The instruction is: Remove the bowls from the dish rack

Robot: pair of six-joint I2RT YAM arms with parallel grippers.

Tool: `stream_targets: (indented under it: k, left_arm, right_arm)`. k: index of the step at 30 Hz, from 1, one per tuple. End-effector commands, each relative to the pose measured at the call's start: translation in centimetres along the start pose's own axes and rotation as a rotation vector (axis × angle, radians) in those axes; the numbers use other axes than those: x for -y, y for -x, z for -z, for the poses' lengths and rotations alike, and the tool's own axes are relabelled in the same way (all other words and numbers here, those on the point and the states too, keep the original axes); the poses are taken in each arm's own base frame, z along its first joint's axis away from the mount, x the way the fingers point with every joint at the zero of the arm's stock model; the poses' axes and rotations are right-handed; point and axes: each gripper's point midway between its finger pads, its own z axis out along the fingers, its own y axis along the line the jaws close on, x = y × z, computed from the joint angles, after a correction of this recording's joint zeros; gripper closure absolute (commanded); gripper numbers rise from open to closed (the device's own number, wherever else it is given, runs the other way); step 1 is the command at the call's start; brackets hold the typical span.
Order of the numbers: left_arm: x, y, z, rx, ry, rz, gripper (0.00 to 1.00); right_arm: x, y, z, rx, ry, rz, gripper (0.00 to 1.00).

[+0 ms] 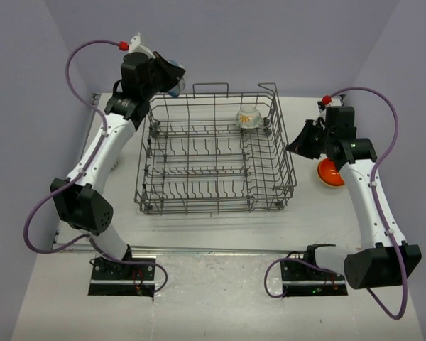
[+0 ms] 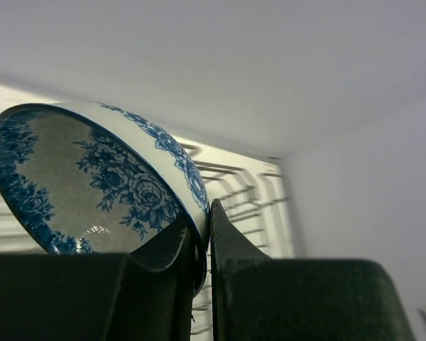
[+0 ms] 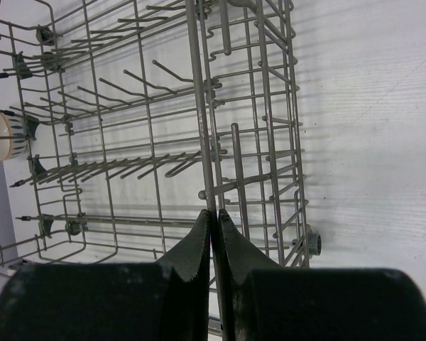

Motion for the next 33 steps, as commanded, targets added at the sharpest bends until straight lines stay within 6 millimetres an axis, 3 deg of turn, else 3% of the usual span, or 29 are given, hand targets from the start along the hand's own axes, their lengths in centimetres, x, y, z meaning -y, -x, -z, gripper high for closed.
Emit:
stream_targets:
  k: [1,2,5,7,11,16,23,33]
  left_arm:
    - [-9.5,3.1,5.6,-0.012,0.454,-0.253,1.00]
    - [-11.7,5.2,7.1,0.034,0.565,-0.310,1.00]
    - [-16.0,7.5,12.1,0.071,0.808,-0.379,1.00]
    - [-18.3,8.3,14.4,0.088,0.901,-0.368,1.00]
    - [-23.0,7.3,17.9,0.025,1.041,-0.338,1.00]
    - [-26.4,4.6,21.2,-0.045,1.181,-0.328,1.00]
    - [-33.0,-3.2,25.0,-0.246,1.308,-0.206,1.00]
    - [-38.2,-7.6,27.4,-0.358,1.382,-0.138,1.00]
  right_arm:
    - [0.0,-2.3,-0.7,-0.091,0.015,-0.032,1.00]
    - [-0.1,-2.4,-0.8,-0.094,0.022,-0.034,1.00]
    - [-0.1,-2.7,-0.9,-0.107,0.025,-0.033,1.00]
    - [-0.1,-2.7,-0.9,-0.110,0.028,-0.032,1.00]
    - [-0.1,-3.0,-1.0,-0.119,0.035,-0.028,1.00]
    - [-0.4,-3.0,-1.3,-0.134,0.046,-0.037,1.00]
    - [-0.8,-2.3,-1.0,-0.112,0.049,-0.040,1.00]
    - [-0.4,-2.7,-0.1,-0.093,0.035,-0.032,1.00]
